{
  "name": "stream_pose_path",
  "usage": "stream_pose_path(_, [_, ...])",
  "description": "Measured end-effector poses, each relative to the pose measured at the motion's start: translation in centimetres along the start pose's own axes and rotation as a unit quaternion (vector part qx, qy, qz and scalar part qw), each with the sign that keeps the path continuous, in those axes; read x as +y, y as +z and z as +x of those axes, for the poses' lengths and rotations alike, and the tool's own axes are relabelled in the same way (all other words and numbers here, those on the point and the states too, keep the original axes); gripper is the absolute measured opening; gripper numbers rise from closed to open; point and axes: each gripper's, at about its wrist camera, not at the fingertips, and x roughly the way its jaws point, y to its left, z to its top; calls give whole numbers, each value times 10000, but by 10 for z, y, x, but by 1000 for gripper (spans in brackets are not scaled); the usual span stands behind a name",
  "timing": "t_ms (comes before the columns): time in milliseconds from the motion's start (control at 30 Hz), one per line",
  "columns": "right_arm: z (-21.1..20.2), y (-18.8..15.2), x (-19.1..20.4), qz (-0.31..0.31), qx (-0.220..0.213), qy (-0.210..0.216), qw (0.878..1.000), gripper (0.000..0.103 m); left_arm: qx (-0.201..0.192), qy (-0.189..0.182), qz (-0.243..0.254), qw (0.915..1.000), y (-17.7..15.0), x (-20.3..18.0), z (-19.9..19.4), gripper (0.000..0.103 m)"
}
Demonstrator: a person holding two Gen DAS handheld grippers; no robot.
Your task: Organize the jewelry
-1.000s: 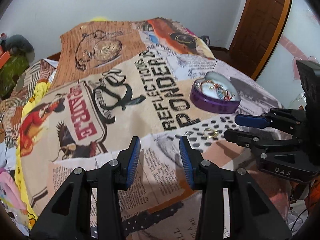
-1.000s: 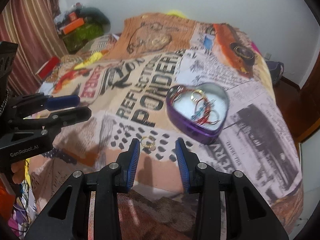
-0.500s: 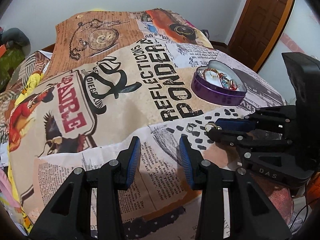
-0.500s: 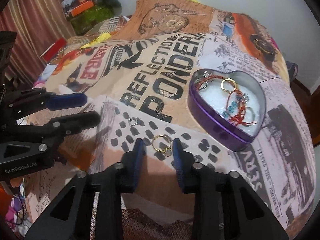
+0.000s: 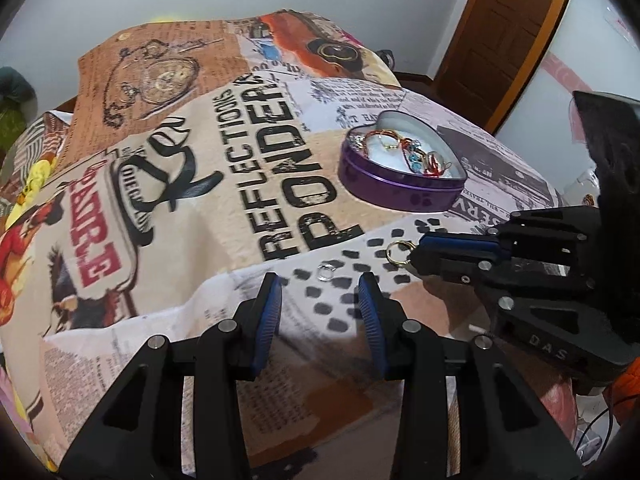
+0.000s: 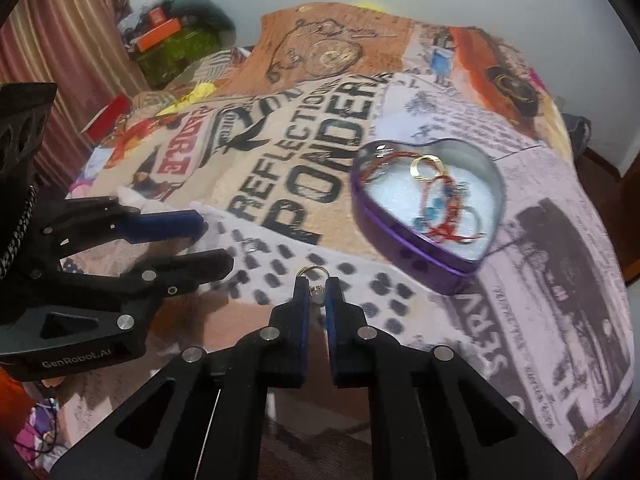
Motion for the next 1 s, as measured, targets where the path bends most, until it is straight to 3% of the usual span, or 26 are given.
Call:
stream_pose_path(367, [-9, -2, -9, 47, -217, 10, 9998, 7, -5, 103, 120, 9999, 4, -5, 14, 9])
stream_pose_path(700, [-22, 1, -19, 205, -400, 5, 9990, 7, -104, 159, 108, 9998, 5, -7, 8, 8])
stream_pose_path(1000, [-48, 9, -31, 366, -762, -125, 9963, 7, -450, 114, 115, 9989, 19, -15, -18, 8])
